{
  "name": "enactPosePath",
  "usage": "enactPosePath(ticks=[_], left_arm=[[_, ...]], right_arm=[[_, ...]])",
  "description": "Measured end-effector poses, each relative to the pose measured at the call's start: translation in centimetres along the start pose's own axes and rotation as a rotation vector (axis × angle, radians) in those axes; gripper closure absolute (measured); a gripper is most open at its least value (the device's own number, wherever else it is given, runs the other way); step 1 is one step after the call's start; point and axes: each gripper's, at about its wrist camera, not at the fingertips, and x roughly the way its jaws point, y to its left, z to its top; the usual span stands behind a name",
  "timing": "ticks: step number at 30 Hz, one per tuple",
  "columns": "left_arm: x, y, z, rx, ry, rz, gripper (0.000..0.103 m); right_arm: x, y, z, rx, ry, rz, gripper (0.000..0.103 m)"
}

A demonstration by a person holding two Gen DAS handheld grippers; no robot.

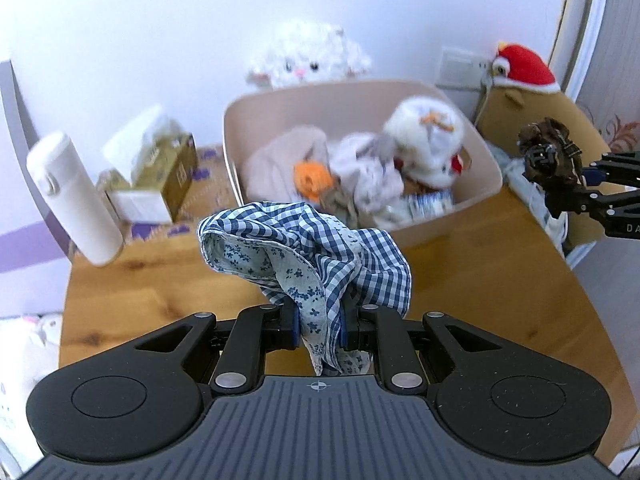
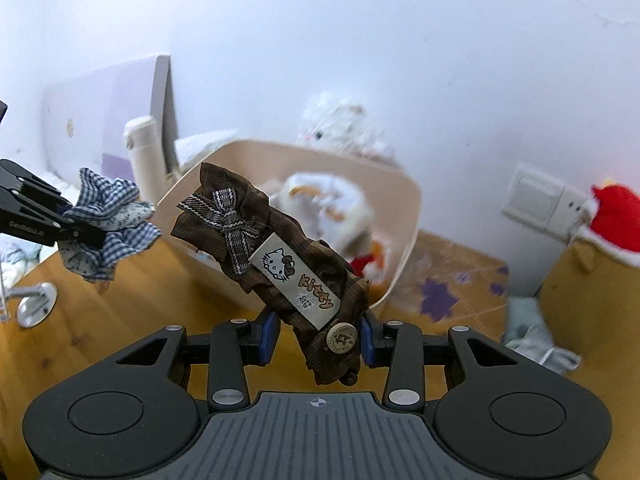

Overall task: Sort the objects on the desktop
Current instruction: 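Carry the checked cloth and brown hair band into the basket and open both tools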

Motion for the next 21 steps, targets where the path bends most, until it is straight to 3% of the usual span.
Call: enactPosePath(ticks=[13,21], left_arm=[[0.2,0.7,6.9,0.051,-0.131,0.014,0.087],[3.0,-0.1,10.6,0.093,-0.152,0.006,0.087]], right_arm=[[1.2,-2.7,5.3,-0.016,-0.108,-0.071,0.064],[4.7,-3.1,8.8,-0.049,-0.102,-0.09,0.064]])
